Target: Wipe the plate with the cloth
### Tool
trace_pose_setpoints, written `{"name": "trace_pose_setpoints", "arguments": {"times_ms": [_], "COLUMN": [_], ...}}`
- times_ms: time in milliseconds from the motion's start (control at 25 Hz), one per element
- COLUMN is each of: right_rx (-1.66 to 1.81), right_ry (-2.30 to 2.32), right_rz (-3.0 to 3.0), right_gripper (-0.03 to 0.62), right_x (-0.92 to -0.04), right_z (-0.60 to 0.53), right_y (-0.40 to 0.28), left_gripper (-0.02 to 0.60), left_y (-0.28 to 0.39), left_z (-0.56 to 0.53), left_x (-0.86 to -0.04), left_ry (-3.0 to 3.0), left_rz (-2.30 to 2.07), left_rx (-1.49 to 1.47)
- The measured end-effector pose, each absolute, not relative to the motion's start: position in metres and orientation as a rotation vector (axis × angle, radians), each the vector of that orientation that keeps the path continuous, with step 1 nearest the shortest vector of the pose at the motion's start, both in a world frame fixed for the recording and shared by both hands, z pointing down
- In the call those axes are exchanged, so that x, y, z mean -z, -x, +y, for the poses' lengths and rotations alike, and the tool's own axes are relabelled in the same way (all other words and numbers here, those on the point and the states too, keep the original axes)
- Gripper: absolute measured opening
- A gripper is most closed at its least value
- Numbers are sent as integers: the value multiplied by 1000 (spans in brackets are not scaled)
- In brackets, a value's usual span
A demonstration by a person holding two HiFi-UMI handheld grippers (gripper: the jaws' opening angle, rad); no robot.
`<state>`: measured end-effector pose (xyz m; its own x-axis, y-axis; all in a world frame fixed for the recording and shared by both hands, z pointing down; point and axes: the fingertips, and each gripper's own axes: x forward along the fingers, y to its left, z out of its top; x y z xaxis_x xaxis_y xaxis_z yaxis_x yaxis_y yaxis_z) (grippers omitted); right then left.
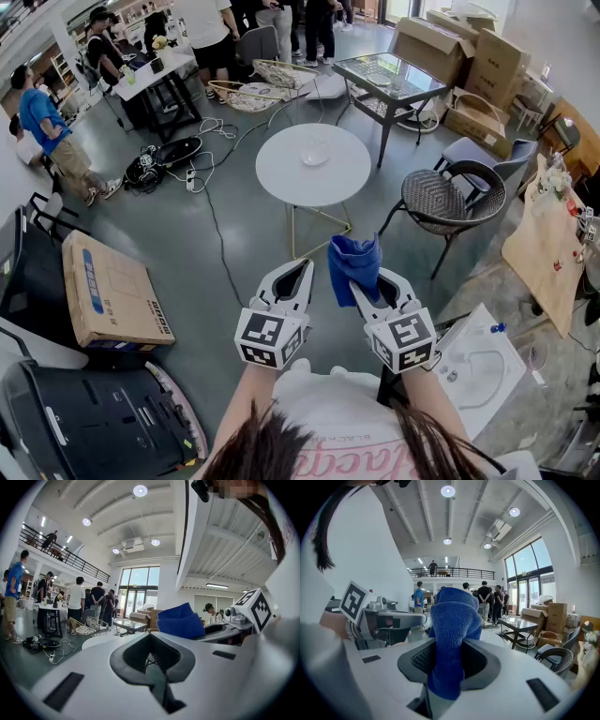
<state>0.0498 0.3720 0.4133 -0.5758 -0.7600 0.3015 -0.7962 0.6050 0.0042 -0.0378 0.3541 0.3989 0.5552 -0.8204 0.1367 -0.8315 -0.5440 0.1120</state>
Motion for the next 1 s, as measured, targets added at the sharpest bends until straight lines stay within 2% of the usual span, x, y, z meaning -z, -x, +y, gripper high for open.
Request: {"name": "trace_pose_setpoints", "arguments": {"times_ms": [720,1000], "right_rx": [-225,-250], "right_ry": [-1231,-1237], "right_rz": [-2615,-2604], "right_gripper": [133,133], "right_x": [-412,-423], "right_z": [349,309], "right_y": [-80,-79], "left_gripper": [8,8], "left_y": [20,27], "left_z": [337,294], "left_x": [-410,-420], "left_ry": [-2523,-2523], "left_rz": [-1501,-1483], "left_rx": [-110,-136]}}
